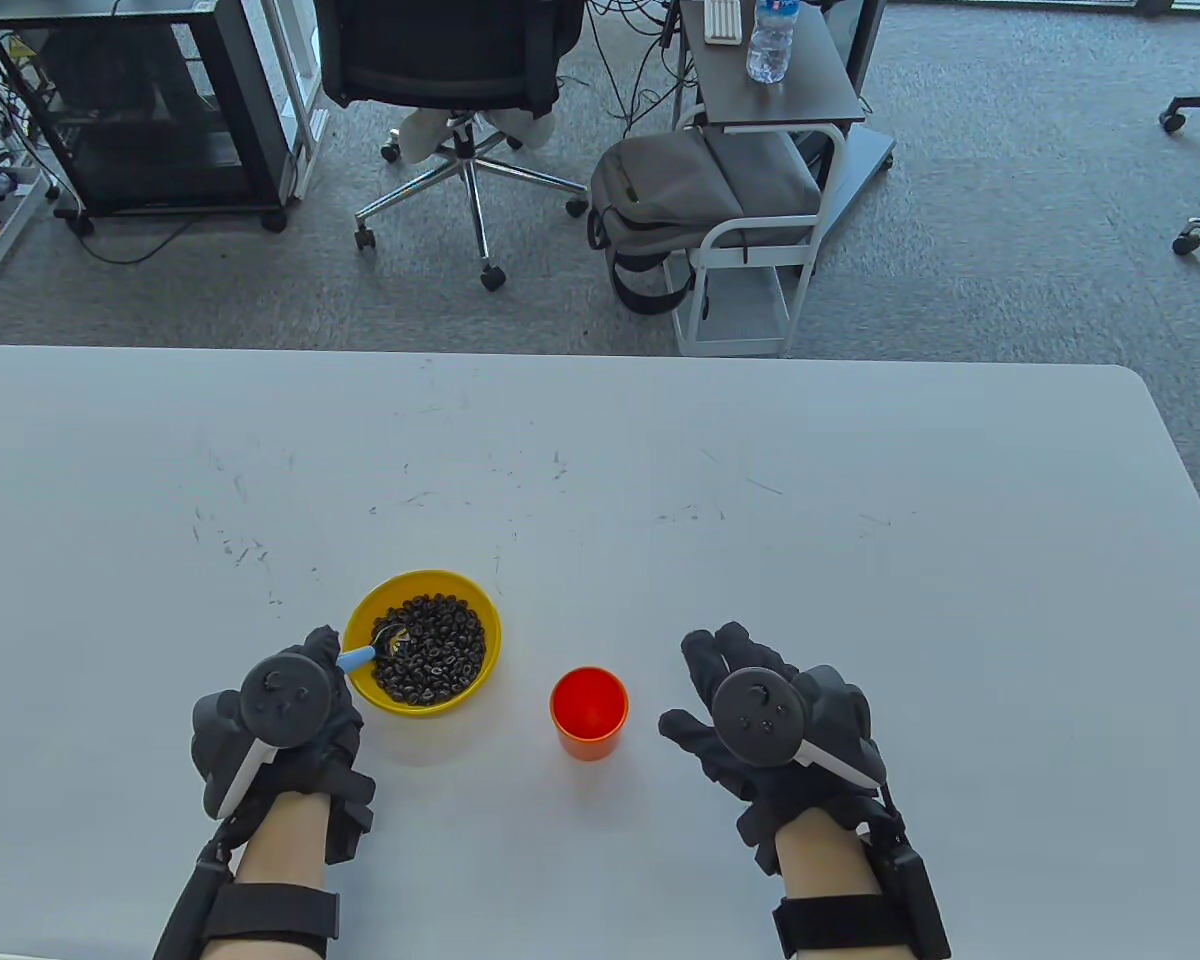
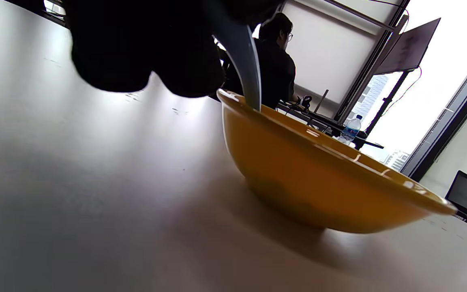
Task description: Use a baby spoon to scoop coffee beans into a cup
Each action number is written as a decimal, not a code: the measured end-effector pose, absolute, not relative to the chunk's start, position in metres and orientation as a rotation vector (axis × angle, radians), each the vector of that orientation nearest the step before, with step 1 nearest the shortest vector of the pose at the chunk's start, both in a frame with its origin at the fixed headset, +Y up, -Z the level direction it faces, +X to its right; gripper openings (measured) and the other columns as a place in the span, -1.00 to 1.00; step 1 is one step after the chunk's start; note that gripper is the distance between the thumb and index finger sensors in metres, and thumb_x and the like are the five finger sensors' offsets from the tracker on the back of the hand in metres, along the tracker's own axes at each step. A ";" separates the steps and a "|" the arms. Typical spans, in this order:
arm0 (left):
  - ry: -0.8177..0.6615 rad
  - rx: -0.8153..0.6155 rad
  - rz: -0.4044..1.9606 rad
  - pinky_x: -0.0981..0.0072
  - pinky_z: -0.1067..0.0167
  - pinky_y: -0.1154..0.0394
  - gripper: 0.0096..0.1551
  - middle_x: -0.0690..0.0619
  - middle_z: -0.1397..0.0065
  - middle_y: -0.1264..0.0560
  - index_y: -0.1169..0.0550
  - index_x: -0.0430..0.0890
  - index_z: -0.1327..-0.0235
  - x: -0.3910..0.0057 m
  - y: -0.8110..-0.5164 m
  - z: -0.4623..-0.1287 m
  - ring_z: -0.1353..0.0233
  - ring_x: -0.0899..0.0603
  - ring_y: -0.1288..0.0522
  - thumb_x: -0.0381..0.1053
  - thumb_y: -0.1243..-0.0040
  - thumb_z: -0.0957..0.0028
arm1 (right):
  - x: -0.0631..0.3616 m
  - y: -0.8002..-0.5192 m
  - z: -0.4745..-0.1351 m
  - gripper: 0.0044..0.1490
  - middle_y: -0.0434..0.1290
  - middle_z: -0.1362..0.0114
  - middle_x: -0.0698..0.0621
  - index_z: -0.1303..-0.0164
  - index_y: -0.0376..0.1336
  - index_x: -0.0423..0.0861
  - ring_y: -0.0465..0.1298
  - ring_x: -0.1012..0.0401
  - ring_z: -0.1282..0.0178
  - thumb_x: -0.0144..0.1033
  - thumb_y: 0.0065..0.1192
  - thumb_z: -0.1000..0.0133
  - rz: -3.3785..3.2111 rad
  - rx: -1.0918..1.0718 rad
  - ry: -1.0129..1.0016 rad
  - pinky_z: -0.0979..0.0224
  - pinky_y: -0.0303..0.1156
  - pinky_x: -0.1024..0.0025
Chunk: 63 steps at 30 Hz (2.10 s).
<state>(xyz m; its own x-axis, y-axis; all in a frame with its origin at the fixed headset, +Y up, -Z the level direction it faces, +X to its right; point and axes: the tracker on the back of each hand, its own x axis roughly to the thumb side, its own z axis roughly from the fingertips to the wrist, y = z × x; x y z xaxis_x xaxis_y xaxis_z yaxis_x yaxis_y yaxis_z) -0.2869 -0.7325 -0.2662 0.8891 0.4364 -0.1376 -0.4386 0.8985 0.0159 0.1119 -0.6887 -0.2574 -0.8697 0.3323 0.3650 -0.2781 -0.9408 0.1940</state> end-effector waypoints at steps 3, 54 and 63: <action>0.166 -0.025 0.488 -0.06 -0.05 -0.63 -0.44 -0.51 -0.37 -0.34 -0.35 -0.34 -0.53 -0.289 -0.734 -0.266 -0.07 -0.21 -0.63 -0.28 0.04 -0.25 | 0.112 -0.689 -0.257 0.02 -0.01 -0.63 -0.54 -0.65 -0.07 -0.31 0.14 -0.48 -0.45 0.15 0.10 -0.26 2.752 0.574 0.201 -0.40 0.13 -0.46; 0.169 -0.095 1.191 -0.07 -0.01 -0.61 -0.49 -0.48 -0.33 -0.39 -0.38 -0.33 -0.46 -0.285 -0.729 -0.261 0.00 -0.18 -0.62 -0.27 0.11 -0.26 | 0.114 -0.691 -0.259 0.01 -0.01 -0.63 -0.54 -0.65 -0.07 -0.31 0.14 -0.47 -0.46 0.15 0.08 -0.27 2.718 0.558 0.280 -0.41 0.13 -0.45; -0.090 -0.177 1.249 -0.06 -0.04 -0.62 -0.49 -0.46 -0.34 -0.39 -0.36 -0.32 -0.48 -0.249 -0.714 -0.253 -0.03 -0.17 -0.62 -0.25 0.11 -0.29 | 0.112 -0.691 -0.259 0.01 -0.01 -0.63 -0.54 -0.65 -0.07 -0.31 0.14 -0.47 -0.46 0.15 0.08 -0.27 2.724 0.561 0.292 -0.41 0.13 -0.45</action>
<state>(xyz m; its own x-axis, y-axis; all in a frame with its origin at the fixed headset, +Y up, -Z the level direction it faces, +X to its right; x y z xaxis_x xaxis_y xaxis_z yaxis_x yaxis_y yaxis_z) -0.2485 -0.7136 -0.2532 0.3150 0.9487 -0.0283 -0.9347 0.3049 -0.1826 0.1118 -0.6915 -0.2594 -0.8628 0.3704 0.3439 -0.2892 -0.9198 0.2651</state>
